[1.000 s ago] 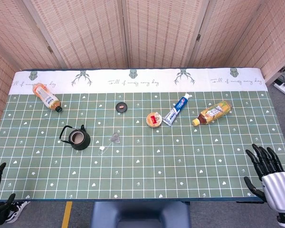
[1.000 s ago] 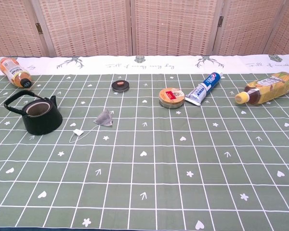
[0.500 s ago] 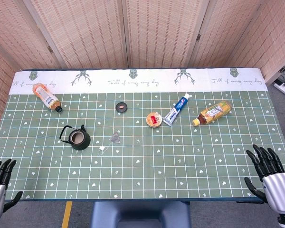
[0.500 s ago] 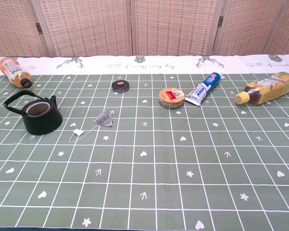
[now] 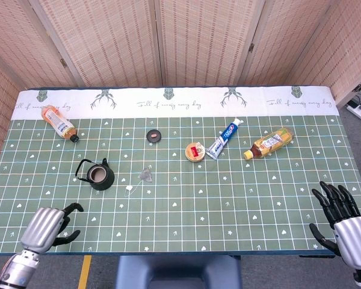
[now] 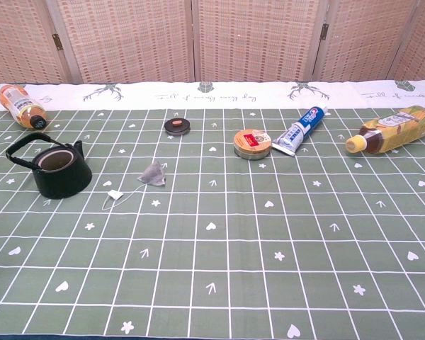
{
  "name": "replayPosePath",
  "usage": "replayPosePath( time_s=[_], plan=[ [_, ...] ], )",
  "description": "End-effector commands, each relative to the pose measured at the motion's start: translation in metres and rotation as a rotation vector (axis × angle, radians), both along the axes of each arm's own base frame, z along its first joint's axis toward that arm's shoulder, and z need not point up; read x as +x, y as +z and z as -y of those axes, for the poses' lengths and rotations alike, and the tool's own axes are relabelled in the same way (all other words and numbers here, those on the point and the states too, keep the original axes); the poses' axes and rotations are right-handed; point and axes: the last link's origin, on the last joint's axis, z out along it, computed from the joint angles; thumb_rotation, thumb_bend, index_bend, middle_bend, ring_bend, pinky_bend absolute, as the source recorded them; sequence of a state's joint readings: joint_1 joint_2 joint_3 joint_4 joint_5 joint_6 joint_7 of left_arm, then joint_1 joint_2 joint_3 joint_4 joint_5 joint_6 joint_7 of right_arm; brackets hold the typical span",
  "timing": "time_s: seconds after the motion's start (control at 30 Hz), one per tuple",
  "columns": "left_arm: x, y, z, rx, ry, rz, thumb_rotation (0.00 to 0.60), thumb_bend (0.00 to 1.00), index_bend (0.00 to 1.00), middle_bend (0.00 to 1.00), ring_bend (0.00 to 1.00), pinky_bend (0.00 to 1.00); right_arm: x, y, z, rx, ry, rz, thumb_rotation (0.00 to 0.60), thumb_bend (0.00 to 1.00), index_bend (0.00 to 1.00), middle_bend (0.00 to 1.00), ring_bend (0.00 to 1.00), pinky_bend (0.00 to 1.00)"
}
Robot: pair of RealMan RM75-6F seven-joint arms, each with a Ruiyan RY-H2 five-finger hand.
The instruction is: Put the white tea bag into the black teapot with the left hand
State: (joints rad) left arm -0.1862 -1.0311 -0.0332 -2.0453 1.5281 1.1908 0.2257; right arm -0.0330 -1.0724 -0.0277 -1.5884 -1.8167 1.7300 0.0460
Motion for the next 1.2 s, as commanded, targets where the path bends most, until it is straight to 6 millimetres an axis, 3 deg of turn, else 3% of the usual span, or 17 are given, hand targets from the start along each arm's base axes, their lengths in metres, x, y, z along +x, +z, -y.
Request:
replayPosePath(
  time_s=[0.03, 0.17, 0.5, 0.87, 1.2],
  plan=[
    [0.026, -0.027, -0.025, -0.098, -0.008, 0.086, 0.6, 0.32, 0.43, 1.0, 1.0, 1.0, -0.001, 0.002, 0.0, 0.003, 0.003, 0.002, 0.6, 0.37, 0.0, 0.0, 0.0, 0.0],
    [0.038, -0.044, -0.042, -0.089, -0.028, 0.049, 0.6, 0.4, 0.42, 1.0, 1.0, 1.0, 0.0, 0.002, -0.002, 0.007, 0.015, 0.003, 0.6, 0.36, 0.0, 0.0, 0.0, 0.0],
    [0.048, -0.1, -0.075, -0.055, 0.038, 0.019, 0.6, 0.4, 0.42, 1.0, 1.0, 1.0, 0.0, 0.003, -0.006, 0.012, 0.032, 0.008, 0.6, 0.36, 0.0, 0.0, 0.0, 0.0],
    [0.066, -0.138, -0.099, -0.005, 0.018, -0.003, 0.6, 0.4, 0.45, 1.0, 1.0, 1.0, 0.001, 0.002, -0.008, 0.025, 0.045, 0.002, 0.6, 0.37, 0.0, 0.0, 0.0, 0.0],
    [0.05, -0.163, -0.12, -0.026, 0.033, -0.031, 0.6, 0.4, 0.46, 1.0, 1.0, 1.0, -0.002, 0.009, -0.011, 0.021, 0.051, 0.03, 0.6, 0.36, 0.0, 0.0, 0.0, 0.0]
  ],
)
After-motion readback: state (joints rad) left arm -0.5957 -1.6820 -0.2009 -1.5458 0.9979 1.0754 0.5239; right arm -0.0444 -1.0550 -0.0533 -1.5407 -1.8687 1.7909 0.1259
